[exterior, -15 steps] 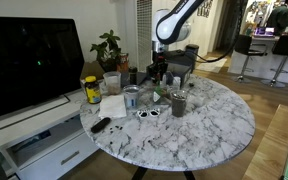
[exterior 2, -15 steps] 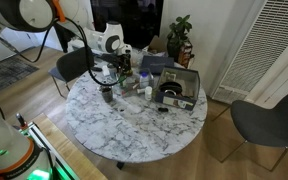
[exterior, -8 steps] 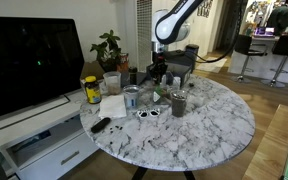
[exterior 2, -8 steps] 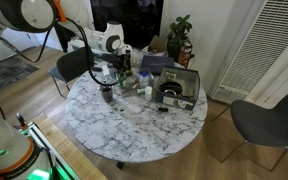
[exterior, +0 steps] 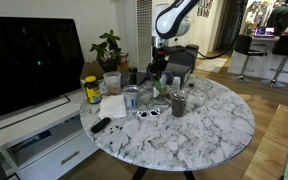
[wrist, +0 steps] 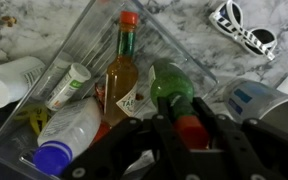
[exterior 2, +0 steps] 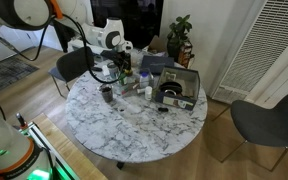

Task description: Remove the green bottle from the clear case and put it on the table

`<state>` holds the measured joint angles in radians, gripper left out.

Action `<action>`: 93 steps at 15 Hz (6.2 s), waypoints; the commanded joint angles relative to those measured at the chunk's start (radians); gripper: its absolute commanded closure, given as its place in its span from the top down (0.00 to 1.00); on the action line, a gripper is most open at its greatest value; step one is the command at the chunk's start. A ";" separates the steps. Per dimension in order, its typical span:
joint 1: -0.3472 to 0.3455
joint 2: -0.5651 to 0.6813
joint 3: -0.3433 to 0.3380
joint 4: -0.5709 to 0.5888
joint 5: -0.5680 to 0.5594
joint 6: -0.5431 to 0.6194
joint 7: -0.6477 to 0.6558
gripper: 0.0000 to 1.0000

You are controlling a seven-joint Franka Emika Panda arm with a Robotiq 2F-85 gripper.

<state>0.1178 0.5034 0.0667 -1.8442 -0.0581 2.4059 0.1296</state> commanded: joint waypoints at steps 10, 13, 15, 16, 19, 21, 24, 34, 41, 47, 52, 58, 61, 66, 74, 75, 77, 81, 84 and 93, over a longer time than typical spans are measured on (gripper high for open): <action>-0.059 -0.373 -0.018 -0.204 0.141 -0.118 0.000 0.08; -0.087 -0.465 -0.045 -0.286 0.165 -0.095 0.020 0.08; -0.109 -0.520 -0.068 -0.337 0.171 -0.094 0.030 0.08; -0.120 -0.543 -0.078 -0.360 0.171 -0.095 0.036 0.08; -0.156 -0.595 -0.113 -0.433 0.177 -0.080 0.052 0.08; -0.181 -0.604 -0.136 -0.468 0.172 -0.064 0.072 0.08; -0.215 -0.583 -0.159 -0.500 0.141 -0.007 0.133 0.08; -0.239 -0.378 -0.195 -0.479 0.159 0.205 0.247 0.08; -0.210 -0.229 -0.228 -0.402 0.140 0.335 0.359 0.08; -0.192 -0.112 -0.250 -0.280 0.173 0.352 0.397 0.08; -0.201 -0.034 -0.241 -0.195 0.213 0.326 0.378 0.08; -0.215 0.003 -0.229 -0.156 0.246 0.272 0.354 0.08; -0.214 0.010 -0.233 -0.140 0.240 0.234 0.351 0.08; -0.211 0.018 -0.235 -0.115 0.233 0.192 0.352 0.57; -0.242 -0.108 -0.135 -0.167 0.262 0.128 0.126 1.00; -0.236 -0.126 -0.122 -0.176 0.264 0.098 0.093 1.00; -0.217 -0.157 -0.096 -0.189 0.260 0.035 0.034 1.00; -0.169 -0.192 -0.048 -0.184 0.226 -0.108 -0.047 1.00; -0.120 -0.217 -0.033 -0.181 0.195 -0.210 -0.036 1.00; -0.068 -0.291 -0.011 -0.189 0.190 -0.285 -0.046 1.00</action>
